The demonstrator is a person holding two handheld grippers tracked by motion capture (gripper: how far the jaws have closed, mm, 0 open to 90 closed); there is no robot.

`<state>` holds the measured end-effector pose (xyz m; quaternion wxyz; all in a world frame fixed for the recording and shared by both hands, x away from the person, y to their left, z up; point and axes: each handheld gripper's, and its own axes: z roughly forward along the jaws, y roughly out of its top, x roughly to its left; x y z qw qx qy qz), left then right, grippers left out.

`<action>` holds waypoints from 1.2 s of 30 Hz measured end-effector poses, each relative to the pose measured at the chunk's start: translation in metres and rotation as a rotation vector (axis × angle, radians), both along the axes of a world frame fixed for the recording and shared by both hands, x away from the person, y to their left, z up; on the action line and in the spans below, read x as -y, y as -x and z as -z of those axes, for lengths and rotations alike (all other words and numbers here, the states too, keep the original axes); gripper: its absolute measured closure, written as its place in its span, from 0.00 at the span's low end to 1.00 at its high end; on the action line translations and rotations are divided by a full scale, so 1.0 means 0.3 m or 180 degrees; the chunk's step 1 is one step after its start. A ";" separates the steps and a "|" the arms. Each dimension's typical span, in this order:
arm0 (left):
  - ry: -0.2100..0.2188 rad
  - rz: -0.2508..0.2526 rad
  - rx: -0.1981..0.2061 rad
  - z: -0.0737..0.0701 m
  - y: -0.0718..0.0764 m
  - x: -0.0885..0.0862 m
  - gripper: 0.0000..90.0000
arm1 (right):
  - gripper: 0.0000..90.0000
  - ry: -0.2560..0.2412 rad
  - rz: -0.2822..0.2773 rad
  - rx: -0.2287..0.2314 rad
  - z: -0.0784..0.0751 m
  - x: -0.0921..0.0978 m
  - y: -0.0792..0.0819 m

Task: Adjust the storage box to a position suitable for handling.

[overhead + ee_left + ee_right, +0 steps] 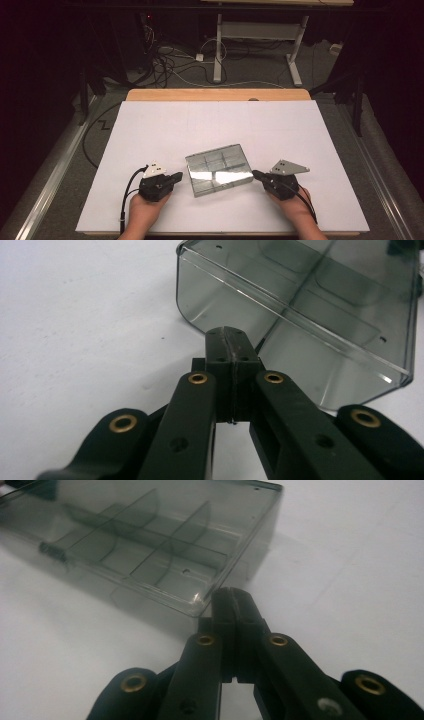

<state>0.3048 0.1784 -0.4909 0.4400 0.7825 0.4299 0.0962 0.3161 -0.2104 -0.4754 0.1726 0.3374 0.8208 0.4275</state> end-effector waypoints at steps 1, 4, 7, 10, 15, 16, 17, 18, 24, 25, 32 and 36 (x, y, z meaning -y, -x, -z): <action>-0.0034 -0.0004 0.0010 -0.001 0.003 -0.004 0.97 | 1.00 -0.0008 -0.0029 -0.0007 0.000 -0.007 0.018; -0.0053 -0.0043 0.0032 -0.004 0.012 -0.025 0.97 | 1.00 -0.0053 -0.0113 -0.0059 0.002 -0.027 0.062; -0.0012 -0.0102 0.0067 -0.013 0.022 -0.051 0.97 | 1.00 -0.0076 -0.0197 -0.0077 -0.001 -0.044 0.093; 0.0016 -0.0112 0.0049 -0.014 0.029 -0.060 0.97 | 1.00 -0.0087 -0.0232 -0.0091 0.000 -0.058 0.115; -0.0095 0.0009 -0.0001 0.003 0.058 -0.043 0.97 | 1.00 -0.0122 -0.0252 -0.0108 0.001 -0.052 0.132; -0.0099 0.0020 -0.0008 0.003 0.059 -0.038 0.97 | 1.00 -0.0122 -0.0252 -0.0108 0.001 -0.052 0.132; -0.0103 0.0029 -0.0002 0.002 0.058 -0.034 0.97 | 1.00 -0.0122 -0.0253 -0.0098 -0.002 -0.049 0.130; -0.0096 0.0036 -0.0003 0.001 0.057 -0.028 0.97 | 1.00 -0.0131 -0.0246 -0.0095 -0.003 -0.048 0.128; -0.0114 0.0087 0.0007 0.008 0.035 0.006 0.97 | 1.00 -0.0181 -0.0196 -0.0096 -0.004 -0.027 0.118; -0.0159 0.0070 0.0018 0.008 0.032 0.010 0.97 | 1.00 -0.0193 -0.0189 -0.0091 -0.006 -0.023 0.117; -0.0137 0.0072 -0.0008 0.009 0.018 0.015 0.97 | 1.00 -0.0278 -0.0129 -0.0054 -0.021 -0.008 0.119; -0.0142 0.0113 0.0001 0.009 0.012 0.041 0.97 | 1.00 -0.0341 -0.0074 0.0002 -0.036 0.011 0.116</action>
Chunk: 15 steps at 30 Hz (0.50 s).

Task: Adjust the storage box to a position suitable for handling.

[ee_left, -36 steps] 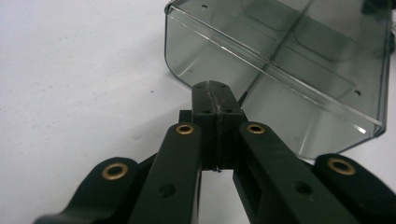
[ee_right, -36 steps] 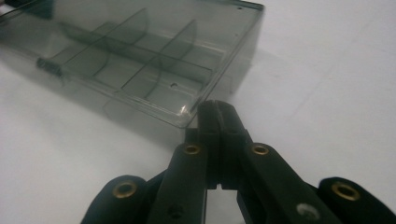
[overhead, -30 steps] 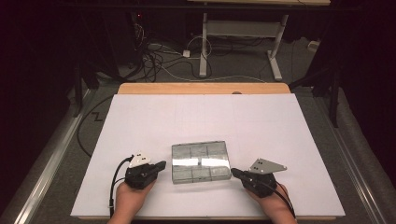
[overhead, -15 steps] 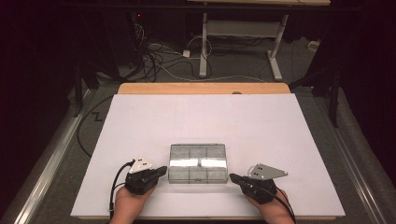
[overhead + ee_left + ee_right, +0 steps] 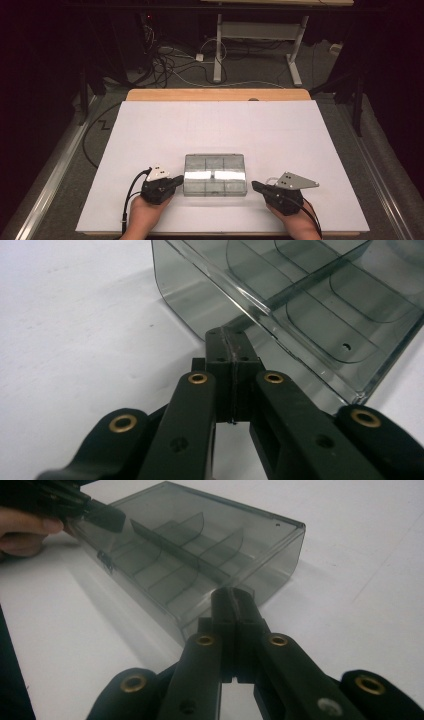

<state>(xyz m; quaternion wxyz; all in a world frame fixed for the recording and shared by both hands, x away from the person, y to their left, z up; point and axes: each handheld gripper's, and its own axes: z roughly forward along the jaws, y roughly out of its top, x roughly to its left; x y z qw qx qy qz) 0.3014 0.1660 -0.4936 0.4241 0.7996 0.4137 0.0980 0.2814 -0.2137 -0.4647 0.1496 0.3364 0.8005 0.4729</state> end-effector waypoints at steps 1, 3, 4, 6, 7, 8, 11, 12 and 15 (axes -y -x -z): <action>0.0010 0.0006 -0.0008 0.000 -0.003 0.008 0.97 | 1.00 -0.0009 0.0009 0.0002 -0.003 0.003 0.000; 0.0008 0.0041 -0.0011 -0.001 -0.007 0.026 0.97 | 1.00 -0.0012 0.0016 0.0010 -0.005 0.006 -0.001; 0.0006 0.0058 -0.0006 -0.001 -0.008 0.037 0.97 | 1.00 -0.0022 0.0033 0.0026 -0.010 0.011 -0.001; -0.0002 0.0094 0.0006 -0.002 -0.009 0.056 0.97 | 1.00 -0.0040 0.0049 0.0027 -0.012 0.012 -0.001; -0.0023 0.0115 0.0019 -0.002 -0.010 0.062 0.97 | 1.00 -0.0045 0.0053 0.0034 -0.014 0.014 -0.002; -0.0032 0.0120 0.0036 -0.003 -0.010 0.066 0.97 | 1.00 -0.0051 0.0055 0.0038 -0.016 0.015 -0.002; 0.0002 0.0094 0.0047 -0.004 -0.016 0.056 0.97 | 1.00 -0.0049 0.0047 0.0042 -0.019 0.010 -0.006; 0.0000 0.0085 0.0063 -0.005 -0.017 0.050 0.97 | 1.00 -0.0049 0.0047 0.0042 -0.019 0.010 -0.006; 0.0017 0.0084 0.0123 -0.008 -0.012 0.029 0.97 | 1.00 -0.0053 0.0043 0.0043 -0.021 -0.001 -0.007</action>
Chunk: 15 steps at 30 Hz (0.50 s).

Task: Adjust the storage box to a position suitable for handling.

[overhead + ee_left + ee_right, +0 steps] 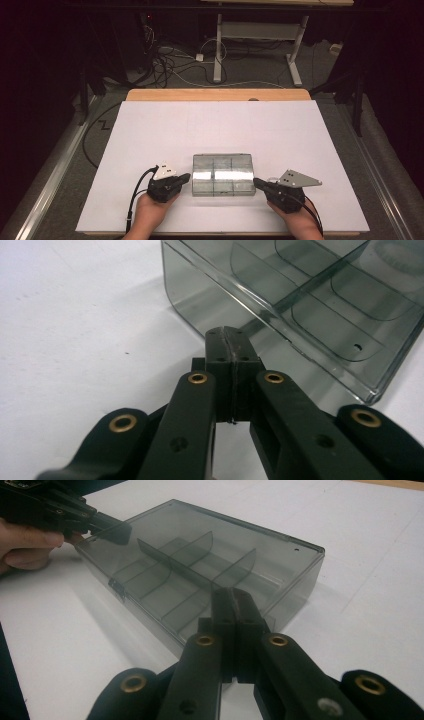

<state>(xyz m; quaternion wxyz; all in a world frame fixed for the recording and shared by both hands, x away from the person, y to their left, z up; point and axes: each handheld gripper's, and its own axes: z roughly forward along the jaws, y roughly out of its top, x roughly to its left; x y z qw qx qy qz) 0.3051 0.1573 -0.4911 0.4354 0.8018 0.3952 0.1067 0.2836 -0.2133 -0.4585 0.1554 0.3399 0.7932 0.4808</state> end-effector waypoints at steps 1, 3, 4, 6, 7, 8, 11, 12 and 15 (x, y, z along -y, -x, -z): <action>0.0023 0.0013 -0.0007 0.002 0.004 -0.011 0.97 | 1.00 -0.0002 -0.0011 0.0010 -0.003 -0.008 -0.002; 0.0018 0.0015 -0.0007 0.003 0.007 -0.013 0.97 | 1.00 -0.0025 -0.0020 0.0006 -0.006 -0.018 -0.005; 0.0018 0.0014 -0.0008 0.004 0.010 -0.014 0.97 | 1.00 -0.0031 -0.0032 0.0010 -0.007 -0.023 -0.007; -0.0018 0.0005 -0.0011 0.005 0.014 -0.016 0.97 | 1.00 -0.0055 -0.0047 0.0009 -0.011 -0.036 -0.009; -0.0064 -0.0011 0.0004 0.003 0.016 -0.016 0.97 | 1.00 -0.0071 -0.0044 0.0004 -0.013 -0.042 -0.010; -0.0095 -0.0021 0.0035 0.002 0.018 -0.017 0.97 | 1.00 -0.0081 -0.0054 0.0001 -0.015 -0.049 -0.012; -0.0037 -0.0041 0.0048 -0.003 0.017 -0.025 0.97 | 1.00 -0.0095 -0.0075 0.0000 -0.017 -0.074 -0.016; -0.0039 -0.0044 0.0064 -0.002 0.016 -0.026 0.97 | 1.00 -0.0094 -0.0087 0.0007 -0.017 -0.082 -0.018; 0.0000 -0.0040 0.0051 -0.001 0.014 -0.031 0.97 | 1.00 -0.0105 -0.0123 0.0010 -0.018 -0.101 -0.025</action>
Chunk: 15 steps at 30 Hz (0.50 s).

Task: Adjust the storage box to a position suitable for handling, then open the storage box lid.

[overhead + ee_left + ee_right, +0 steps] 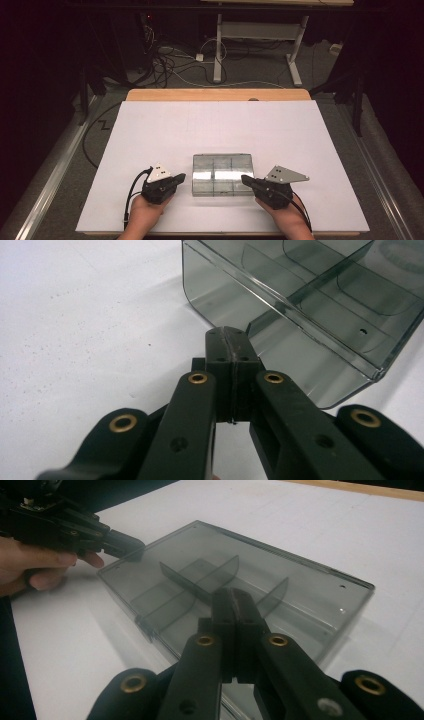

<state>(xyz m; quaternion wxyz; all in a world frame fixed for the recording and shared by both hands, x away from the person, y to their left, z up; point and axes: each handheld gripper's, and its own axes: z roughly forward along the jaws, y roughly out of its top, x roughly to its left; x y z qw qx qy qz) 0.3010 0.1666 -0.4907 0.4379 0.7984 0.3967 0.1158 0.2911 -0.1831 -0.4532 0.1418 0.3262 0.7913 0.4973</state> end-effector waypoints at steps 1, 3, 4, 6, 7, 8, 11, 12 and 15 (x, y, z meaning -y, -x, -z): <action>0.0066 0.0005 -0.0010 -0.001 -0.001 -0.004 0.97 | 1.00 -0.0001 -0.0013 -0.0002 0.001 -0.007 -0.003; 0.0136 0.0008 0.0007 -0.004 0.000 -0.011 0.97 | 1.00 0.0023 -0.0051 0.0005 0.002 -0.023 -0.006; 0.0146 0.0007 0.0017 -0.005 0.001 -0.012 0.97 | 1.00 0.0023 -0.0051 0.0005 0.002 -0.023 -0.006; 0.0140 0.0026 0.0026 -0.005 0.001 -0.013 0.97 | 1.00 0.0027 -0.0092 0.0014 0.000 -0.040 -0.006; 0.0147 0.0028 0.0020 -0.005 0.000 -0.013 0.97 | 1.00 0.0027 -0.0092 0.0014 0.000 -0.040 -0.006; 0.0179 0.0018 0.0013 -0.003 -0.001 -0.012 0.97 | 1.00 0.0024 -0.0110 0.0008 0.000 -0.046 -0.005; 0.0253 0.0093 0.0019 -0.003 -0.006 -0.016 0.97 | 1.00 -0.0040 -0.0215 -0.0034 -0.001 -0.067 0.000; 0.0253 0.0093 0.0019 -0.003 -0.006 -0.016 0.97 | 1.00 -0.0079 -0.0252 -0.0044 -0.004 -0.072 0.002; 0.0285 0.0121 0.0072 0.001 -0.012 -0.021 0.97 | 1.00 -0.0105 -0.0316 -0.0016 -0.011 -0.090 0.011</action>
